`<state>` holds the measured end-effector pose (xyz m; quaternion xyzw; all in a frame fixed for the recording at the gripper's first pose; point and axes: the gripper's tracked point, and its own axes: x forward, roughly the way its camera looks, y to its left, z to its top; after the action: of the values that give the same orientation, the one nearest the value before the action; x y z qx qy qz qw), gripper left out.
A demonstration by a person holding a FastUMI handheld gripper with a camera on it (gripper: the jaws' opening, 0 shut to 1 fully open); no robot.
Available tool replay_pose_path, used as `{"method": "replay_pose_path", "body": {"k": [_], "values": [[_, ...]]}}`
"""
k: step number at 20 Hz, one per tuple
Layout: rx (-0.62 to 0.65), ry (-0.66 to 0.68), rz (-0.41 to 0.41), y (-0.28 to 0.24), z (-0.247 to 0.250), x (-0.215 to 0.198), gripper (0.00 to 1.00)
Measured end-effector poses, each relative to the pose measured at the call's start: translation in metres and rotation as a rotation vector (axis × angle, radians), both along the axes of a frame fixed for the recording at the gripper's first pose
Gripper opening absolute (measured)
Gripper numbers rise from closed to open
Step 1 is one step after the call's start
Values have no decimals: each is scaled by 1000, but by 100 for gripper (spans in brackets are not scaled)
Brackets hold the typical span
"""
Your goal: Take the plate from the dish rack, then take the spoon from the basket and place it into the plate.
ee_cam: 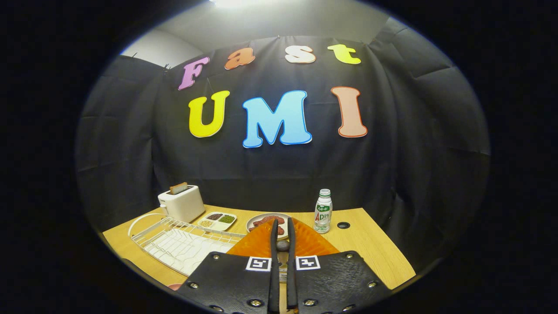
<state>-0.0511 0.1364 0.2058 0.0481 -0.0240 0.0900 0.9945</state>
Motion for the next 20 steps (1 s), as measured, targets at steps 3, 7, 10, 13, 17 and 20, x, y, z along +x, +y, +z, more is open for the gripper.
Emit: {"method": "replay_pose_path", "body": {"k": [3,7,10,13,17,20], "values": [[9,-2,25,5,3,-27,6],[21,17,78,19,-7,-55,6],[16,48,131,37,-24,-70,6],[13,87,200,60,-42,-82,6],[-9,118,311,99,-61,-94,6],[-22,142,405,132,-82,-102,6]]}}
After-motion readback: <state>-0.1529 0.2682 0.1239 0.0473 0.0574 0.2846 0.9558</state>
